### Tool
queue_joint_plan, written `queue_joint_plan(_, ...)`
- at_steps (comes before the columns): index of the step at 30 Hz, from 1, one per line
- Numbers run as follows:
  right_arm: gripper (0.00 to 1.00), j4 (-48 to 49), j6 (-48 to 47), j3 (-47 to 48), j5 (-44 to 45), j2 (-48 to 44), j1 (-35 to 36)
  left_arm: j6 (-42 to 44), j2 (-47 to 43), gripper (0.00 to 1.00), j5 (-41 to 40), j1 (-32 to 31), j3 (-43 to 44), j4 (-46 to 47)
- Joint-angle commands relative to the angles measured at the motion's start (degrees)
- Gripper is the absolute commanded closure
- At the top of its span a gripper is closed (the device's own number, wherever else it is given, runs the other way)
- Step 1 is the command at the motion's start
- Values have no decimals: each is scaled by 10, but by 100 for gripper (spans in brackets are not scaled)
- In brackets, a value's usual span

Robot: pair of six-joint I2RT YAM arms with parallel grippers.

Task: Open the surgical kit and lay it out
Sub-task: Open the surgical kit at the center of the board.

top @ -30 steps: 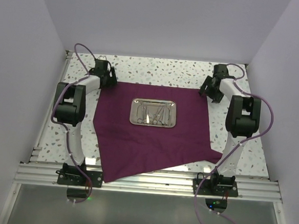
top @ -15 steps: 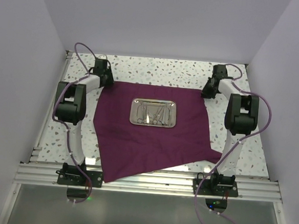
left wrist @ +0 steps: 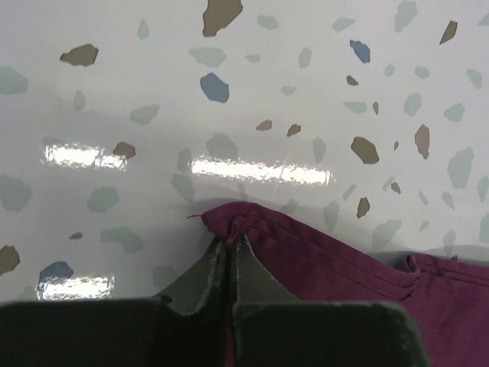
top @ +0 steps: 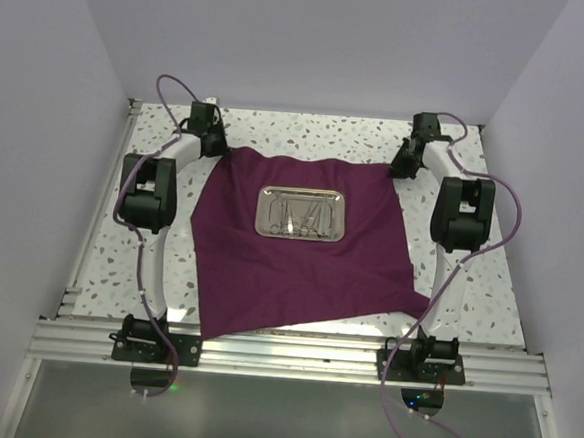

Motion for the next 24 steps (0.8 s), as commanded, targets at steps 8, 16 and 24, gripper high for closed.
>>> queue_joint_plan(8, 100, -73, 23, 305, 13, 141, 2, 0, 134, 100, -11, 20, 286, -104)
queue_joint_plan(16, 100, -7, 63, 364, 46, 175, -2, 16, 173, 100, -73, 28, 363, -30)
queue_joint_plan(24, 42, 31, 81, 302, 109, 153, -2, 34, 132, 50, -132, 35, 357, 6)
